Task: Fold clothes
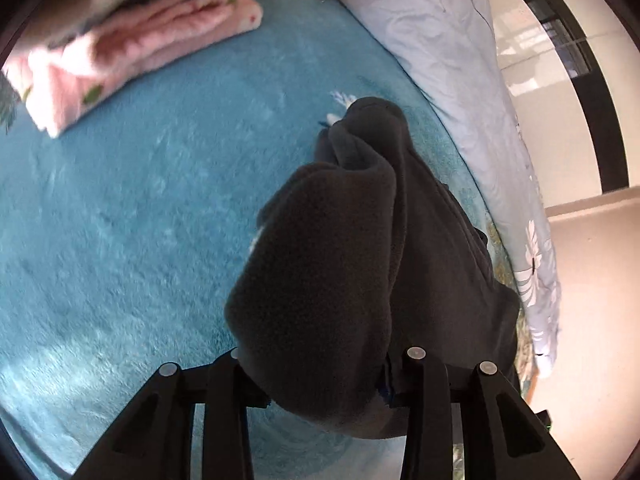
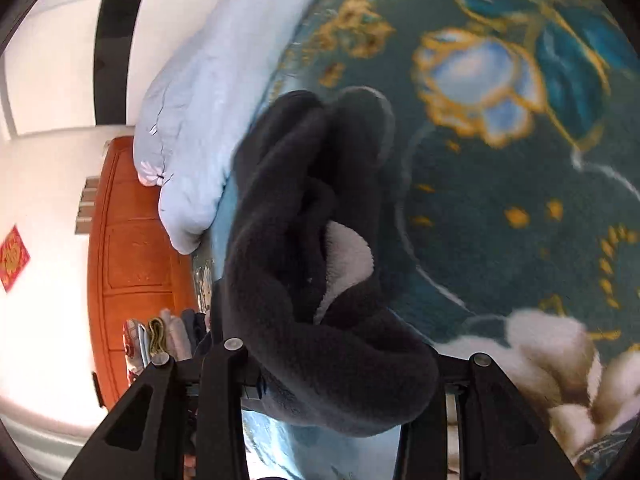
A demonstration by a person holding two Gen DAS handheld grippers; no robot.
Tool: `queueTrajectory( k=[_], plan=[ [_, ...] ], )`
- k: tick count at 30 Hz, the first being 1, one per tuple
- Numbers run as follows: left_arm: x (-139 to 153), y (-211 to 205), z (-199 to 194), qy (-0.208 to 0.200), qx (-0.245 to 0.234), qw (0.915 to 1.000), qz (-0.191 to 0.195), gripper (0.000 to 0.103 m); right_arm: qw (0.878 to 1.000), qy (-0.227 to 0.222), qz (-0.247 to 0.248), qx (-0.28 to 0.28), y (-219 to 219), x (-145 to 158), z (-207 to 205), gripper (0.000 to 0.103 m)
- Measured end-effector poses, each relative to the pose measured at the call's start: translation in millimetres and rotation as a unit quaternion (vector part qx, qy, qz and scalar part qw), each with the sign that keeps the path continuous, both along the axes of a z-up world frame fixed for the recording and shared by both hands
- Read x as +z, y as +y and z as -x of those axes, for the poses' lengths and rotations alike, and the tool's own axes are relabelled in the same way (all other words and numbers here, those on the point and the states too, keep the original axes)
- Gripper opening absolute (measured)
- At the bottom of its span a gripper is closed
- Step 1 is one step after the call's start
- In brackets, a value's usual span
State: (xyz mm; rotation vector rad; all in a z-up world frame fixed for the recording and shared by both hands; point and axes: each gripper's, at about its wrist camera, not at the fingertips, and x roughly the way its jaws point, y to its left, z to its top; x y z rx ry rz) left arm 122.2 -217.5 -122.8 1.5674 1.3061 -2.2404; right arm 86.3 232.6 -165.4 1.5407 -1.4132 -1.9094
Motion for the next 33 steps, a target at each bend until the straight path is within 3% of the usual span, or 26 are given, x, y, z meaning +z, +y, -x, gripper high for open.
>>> queueTrajectory(
  k=[5, 7, 9, 13, 14, 16, 20, 22, 26, 28, 30, 33],
  plan=[
    [-8.0, -20.2, -16.6, -0.010, 0.037, 0.9951, -0.091, 0.053, 1.000, -0.001, 0.015, 0.005, 14.8, 1.3, -10.5, 0.048],
    [-3.8, -28.2, -25.9, -0.006, 0.047, 0.9935, -0.104, 0.055, 1.000, -0.001, 0.015, 0.003, 25.5, 3.1, -6.2, 0.051],
    [2.2, -36.1, -36.6, -0.002, 0.058, 0.9928, -0.104, 0.064, 1.000, 0.004, -0.008, -0.008, 44.1, 11.0, -11.1, 0.052],
    [40.6, -42.3, -55.1, 0.020, 0.069, 0.9973, 0.010, 0.065, 0.993, 0.022, -0.104, -0.046, 79.3, 42.5, -30.4, 0.053],
    [51.3, -36.9, -55.6, 0.033, 0.056, 0.9970, 0.041, 0.065, 0.989, 0.032, -0.134, -0.046, 82.3, 51.8, -34.8, 0.053],
    [63.3, -11.5, -41.5, 0.046, -0.019, 0.9944, 0.094, 0.065, 0.982, 0.067, -0.174, 0.012, 57.9, 69.9, -30.2, 0.053],
    [64.8, 43.4, -11.7, 0.056, -0.170, 0.9667, 0.183, 0.065, 0.951, 0.135, -0.238, 0.143, 2.8, 99.9, -20.4, 0.053],
    [51.7, 42.6, -5.7, 0.041, -0.164, 0.9701, 0.174, 0.065, 0.931, 0.159, -0.254, 0.207, -22.8, 102.8, -18.4, 0.053],
    [25.5, 41.1, 6.3, 0.011, -0.151, 0.9759, 0.157, 0.065, 0.918, 0.149, -0.291, 0.226, -26.6, 74.4, -9.9, 0.053],
    [14.5, 39.6, 10.6, -0.009, -0.144, 0.9761, 0.163, 0.065, 0.918, 0.124, -0.306, 0.221, -25.1, 56.6, -2.8, 0.053],
    [10.6, 40.3, 13.2, -0.023, -0.142, 0.9745, 0.172, 0.066, 0.929, 0.098, -0.290, 0.206, -23.8, 38.3, 6.7, 0.053],
    [18.5, 44.6, 9.2, -0.016, -0.135, 0.9730, 0.187, 0.064, 0.935, 0.088, -0.284, 0.193, -21.1, 34.8, 11.3, 0.054]
  ],
)
